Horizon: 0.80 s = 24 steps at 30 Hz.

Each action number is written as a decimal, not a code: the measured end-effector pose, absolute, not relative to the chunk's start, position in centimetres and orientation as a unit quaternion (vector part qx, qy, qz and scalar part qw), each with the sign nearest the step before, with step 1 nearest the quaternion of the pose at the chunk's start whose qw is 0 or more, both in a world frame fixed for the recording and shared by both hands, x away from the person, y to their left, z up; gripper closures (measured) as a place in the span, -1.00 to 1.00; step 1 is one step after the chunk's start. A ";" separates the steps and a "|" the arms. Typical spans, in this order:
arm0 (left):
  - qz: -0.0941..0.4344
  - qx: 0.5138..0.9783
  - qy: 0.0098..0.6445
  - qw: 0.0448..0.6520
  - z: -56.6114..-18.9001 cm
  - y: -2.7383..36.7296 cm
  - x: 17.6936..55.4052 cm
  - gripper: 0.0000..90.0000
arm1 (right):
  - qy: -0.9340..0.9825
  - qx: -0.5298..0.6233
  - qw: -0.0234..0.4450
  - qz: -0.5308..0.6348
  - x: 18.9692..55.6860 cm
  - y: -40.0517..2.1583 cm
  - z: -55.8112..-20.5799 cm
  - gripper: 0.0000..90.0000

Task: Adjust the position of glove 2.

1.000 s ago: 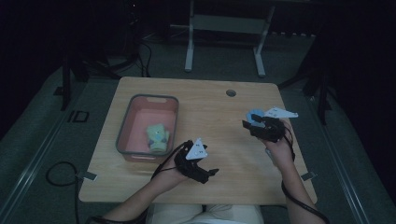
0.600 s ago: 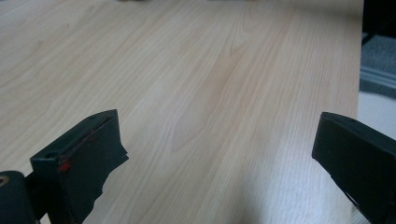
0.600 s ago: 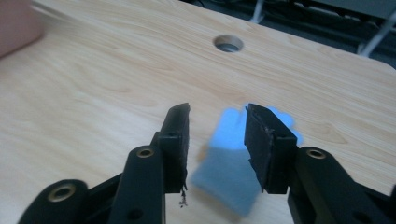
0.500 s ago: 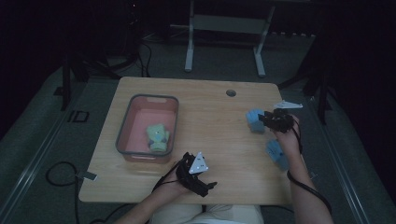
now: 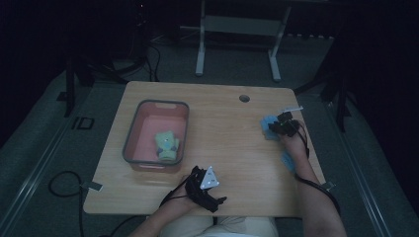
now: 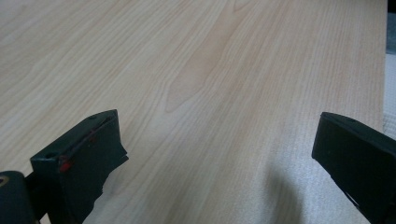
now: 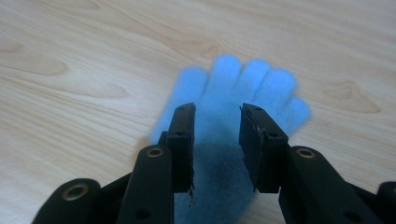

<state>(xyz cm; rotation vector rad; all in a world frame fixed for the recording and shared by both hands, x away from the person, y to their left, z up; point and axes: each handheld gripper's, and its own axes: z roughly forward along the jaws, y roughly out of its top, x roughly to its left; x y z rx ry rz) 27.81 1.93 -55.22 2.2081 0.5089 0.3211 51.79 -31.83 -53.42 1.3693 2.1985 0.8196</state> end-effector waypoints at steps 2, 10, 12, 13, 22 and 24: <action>0.128 0.879 0.200 0.414 -55.3 1.9 27.8 -0.96 | 0.791 0.500 0.210 0.283 52.1 -31.8 -53.8 0.51; 0.128 0.871 0.206 0.427 -55.1 2.2 27.8 -0.96 | 0.787 0.512 0.199 0.281 52.4 -31.5 -54.1 0.70; 0.129 0.868 0.208 0.432 -55.2 2.4 27.7 -0.96 | 0.782 0.517 0.198 0.285 52.3 -31.5 -54.1 0.77; 0.131 0.868 0.207 0.433 -55.2 2.4 27.7 -0.96 | 0.780 0.520 0.198 0.288 52.3 -31.5 -54.2 0.79; 0.136 0.869 0.202 0.430 -55.4 2.6 27.8 -0.96 | 0.766 0.539 0.193 0.294 51.6 -30.9 -53.4 0.96; 0.136 0.870 0.203 0.429 -55.4 2.6 27.9 -0.96 | 0.768 0.532 0.198 0.296 51.1 -30.4 -52.8 0.97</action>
